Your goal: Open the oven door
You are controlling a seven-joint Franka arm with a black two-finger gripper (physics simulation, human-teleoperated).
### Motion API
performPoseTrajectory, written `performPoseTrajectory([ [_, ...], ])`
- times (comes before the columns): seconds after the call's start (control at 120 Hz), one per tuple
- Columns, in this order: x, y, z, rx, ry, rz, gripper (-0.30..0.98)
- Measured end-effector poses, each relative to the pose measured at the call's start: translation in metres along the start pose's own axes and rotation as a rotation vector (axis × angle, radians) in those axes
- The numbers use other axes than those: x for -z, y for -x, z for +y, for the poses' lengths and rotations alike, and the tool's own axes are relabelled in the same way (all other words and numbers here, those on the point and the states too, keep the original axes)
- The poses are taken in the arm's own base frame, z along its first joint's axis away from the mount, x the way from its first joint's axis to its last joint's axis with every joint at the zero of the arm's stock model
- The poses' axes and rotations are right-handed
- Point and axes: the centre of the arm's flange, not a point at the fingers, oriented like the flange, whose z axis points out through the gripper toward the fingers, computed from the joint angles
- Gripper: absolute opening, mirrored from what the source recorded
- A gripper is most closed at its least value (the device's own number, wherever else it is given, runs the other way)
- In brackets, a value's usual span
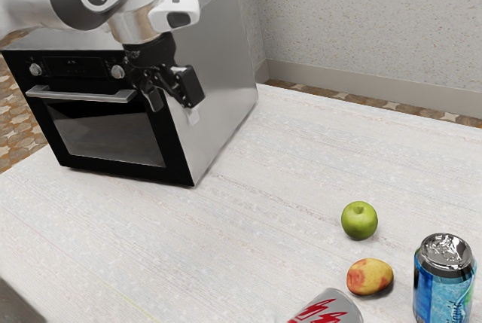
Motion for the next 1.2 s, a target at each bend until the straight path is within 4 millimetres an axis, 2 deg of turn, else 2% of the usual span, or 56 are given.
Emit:
performPoseTrajectory([
  [0.183,-0.002,0.001,0.007,-0.072,0.002,-0.021,0.69],
  [0.2,0.003,0.002,0.007,-0.077,0.002,-0.014,0.69],
  [0.233,0.055,0.022,0.008,-0.094,-0.007,0.079,0.69],
  [0.258,0.1,0.047,0.008,-0.122,-0.019,0.161,0.69],
  [0.275,0.123,0.062,0.007,-0.145,-0.032,0.199,0.69],
  [0.3,0.142,0.078,0.004,-0.175,-0.055,0.227,0.68],
  [0.325,0.15,0.086,-0.006,-0.189,-0.084,0.23,0.68],
  [0.35,0.149,0.093,-0.023,-0.188,-0.11,0.215,0.68],
  [0.383,0.145,0.108,-0.055,-0.168,-0.141,0.193,0.68],
  [0.4,0.142,0.123,-0.071,-0.162,-0.154,0.186,0.68],
  [0.442,0.133,0.179,-0.106,-0.162,-0.177,0.195,0.68],
  [0.517,0.1,0.241,-0.138,-0.208,-0.248,0.22,0.69],
  [0.558,0.083,0.257,-0.147,-0.254,-0.289,0.24,0.69],
  [0.65,0.069,0.258,-0.156,-0.375,-0.355,0.298,0.69],
  [0.717,0.057,0.247,-0.173,-0.468,-0.333,0.356,0.69],
  [0.85,0.048,0.241,-0.197,-0.581,-0.361,0.407,0.69],
  [0.967,0.026,0.24,-0.235,-0.631,-0.338,0.427,0.69],
  [1.058,0.023,0.229,-0.239,-0.709,-0.335,0.451,0.69],
  [1.2,0.017,0.197,-0.243,-0.835,-0.314,0.49,0.69],
])
